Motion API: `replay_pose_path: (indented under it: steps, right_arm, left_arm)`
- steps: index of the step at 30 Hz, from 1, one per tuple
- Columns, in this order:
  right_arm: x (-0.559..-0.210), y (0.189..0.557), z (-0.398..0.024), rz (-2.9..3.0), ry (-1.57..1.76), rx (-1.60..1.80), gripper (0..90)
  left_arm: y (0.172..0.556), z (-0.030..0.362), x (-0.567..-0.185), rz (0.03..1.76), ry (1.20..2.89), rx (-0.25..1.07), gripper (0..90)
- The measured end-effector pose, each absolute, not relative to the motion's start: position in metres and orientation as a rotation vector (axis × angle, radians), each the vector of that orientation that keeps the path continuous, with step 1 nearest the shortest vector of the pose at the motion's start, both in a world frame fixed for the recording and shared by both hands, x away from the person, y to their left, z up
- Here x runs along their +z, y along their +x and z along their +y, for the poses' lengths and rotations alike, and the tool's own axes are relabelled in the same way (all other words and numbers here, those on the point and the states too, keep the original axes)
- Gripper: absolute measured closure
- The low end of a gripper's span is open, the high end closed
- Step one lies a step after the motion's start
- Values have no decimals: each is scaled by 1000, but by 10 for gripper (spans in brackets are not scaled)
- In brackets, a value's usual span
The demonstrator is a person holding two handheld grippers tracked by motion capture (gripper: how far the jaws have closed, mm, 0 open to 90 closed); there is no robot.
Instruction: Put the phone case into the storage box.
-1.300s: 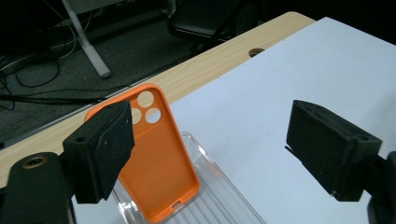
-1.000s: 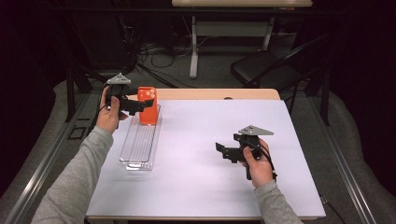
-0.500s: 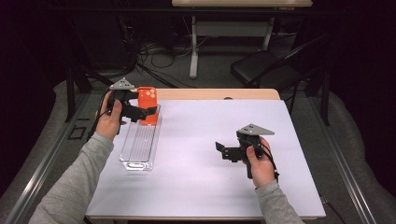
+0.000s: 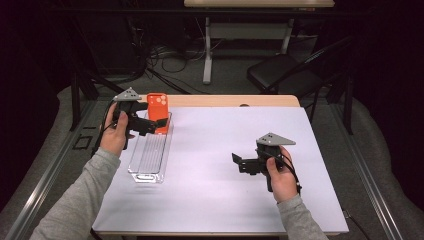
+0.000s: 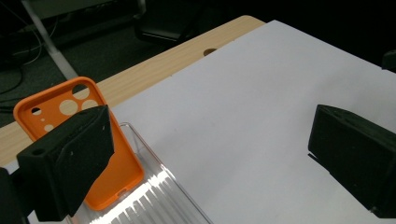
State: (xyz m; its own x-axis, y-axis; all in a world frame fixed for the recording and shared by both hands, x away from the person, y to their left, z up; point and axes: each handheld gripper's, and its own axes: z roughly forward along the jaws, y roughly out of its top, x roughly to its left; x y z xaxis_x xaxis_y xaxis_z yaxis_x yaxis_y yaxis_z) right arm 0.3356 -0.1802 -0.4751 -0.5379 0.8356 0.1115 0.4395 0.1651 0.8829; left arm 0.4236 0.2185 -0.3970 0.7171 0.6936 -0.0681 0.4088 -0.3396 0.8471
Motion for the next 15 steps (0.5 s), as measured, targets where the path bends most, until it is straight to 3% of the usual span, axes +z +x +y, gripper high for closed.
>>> replay_pose_path:
  steps: [15]
  right_arm:
    - [-472, 323, -190, 2119, 1157, 1313, 0]
  left_arm:
    - [396, 214, -403, 791, 1955, 342, 5]
